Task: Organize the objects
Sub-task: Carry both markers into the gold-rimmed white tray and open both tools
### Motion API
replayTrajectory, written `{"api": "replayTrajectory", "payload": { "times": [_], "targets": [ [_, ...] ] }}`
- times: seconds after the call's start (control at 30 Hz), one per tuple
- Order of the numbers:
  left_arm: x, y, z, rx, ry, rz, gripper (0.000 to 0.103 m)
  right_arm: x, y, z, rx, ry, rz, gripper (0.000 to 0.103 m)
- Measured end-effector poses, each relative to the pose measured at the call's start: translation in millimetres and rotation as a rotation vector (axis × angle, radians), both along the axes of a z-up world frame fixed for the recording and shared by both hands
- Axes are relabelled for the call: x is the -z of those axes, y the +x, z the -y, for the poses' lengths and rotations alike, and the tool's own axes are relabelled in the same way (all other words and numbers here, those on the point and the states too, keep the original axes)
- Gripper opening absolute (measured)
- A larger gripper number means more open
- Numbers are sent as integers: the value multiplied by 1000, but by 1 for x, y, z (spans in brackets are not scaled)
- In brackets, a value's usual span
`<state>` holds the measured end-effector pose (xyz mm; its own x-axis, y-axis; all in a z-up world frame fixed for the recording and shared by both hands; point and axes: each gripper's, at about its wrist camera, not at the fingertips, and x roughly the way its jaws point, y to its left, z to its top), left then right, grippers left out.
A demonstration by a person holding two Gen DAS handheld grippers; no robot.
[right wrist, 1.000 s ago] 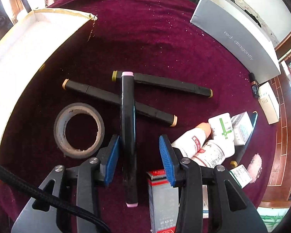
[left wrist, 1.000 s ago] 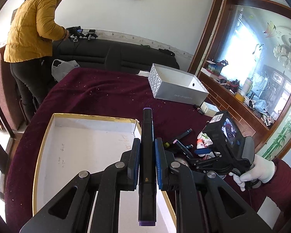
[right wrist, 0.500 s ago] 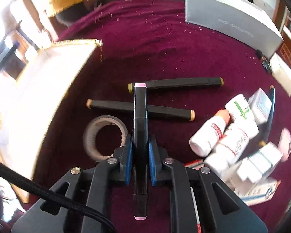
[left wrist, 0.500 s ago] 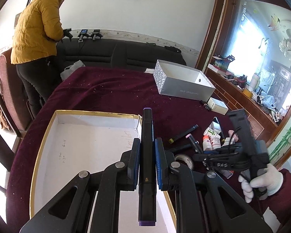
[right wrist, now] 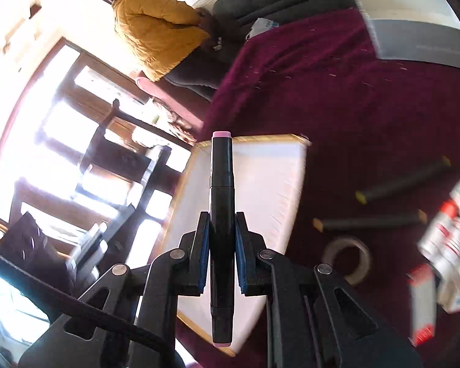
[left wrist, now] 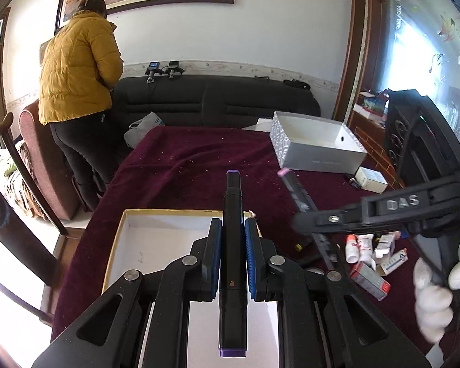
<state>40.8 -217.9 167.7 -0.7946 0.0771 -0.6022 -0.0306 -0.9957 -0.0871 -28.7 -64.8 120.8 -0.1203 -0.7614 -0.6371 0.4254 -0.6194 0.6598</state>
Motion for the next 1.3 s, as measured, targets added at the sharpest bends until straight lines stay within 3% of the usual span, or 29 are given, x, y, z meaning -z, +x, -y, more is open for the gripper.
{"api": "replayTrajectory", "payload": {
  "times": [0.17,0.27,0.4,0.67,0.8,1.13,1.3],
  "targets": [
    [26,-39,8,-30,-33,74,12,39,-27,47,65,89,39,13],
    [57,-57,18,-37,15,152,12,77,-30,54,91,150,71,13],
    [94,-80,33,-64,60,233,12,106,-40,60,114,191,88,13],
    [121,-93,36,-69,93,272,11,107,-44,71,150,307,1,13],
    [126,-92,35,-81,103,273,11,107,-49,71,168,324,-12,13],
    [125,-92,49,-124,212,292,14,109,-56,87,156,316,-66,14],
    [104,-72,56,-164,203,238,14,63,-28,62,168,321,-240,15]
  ]
}}
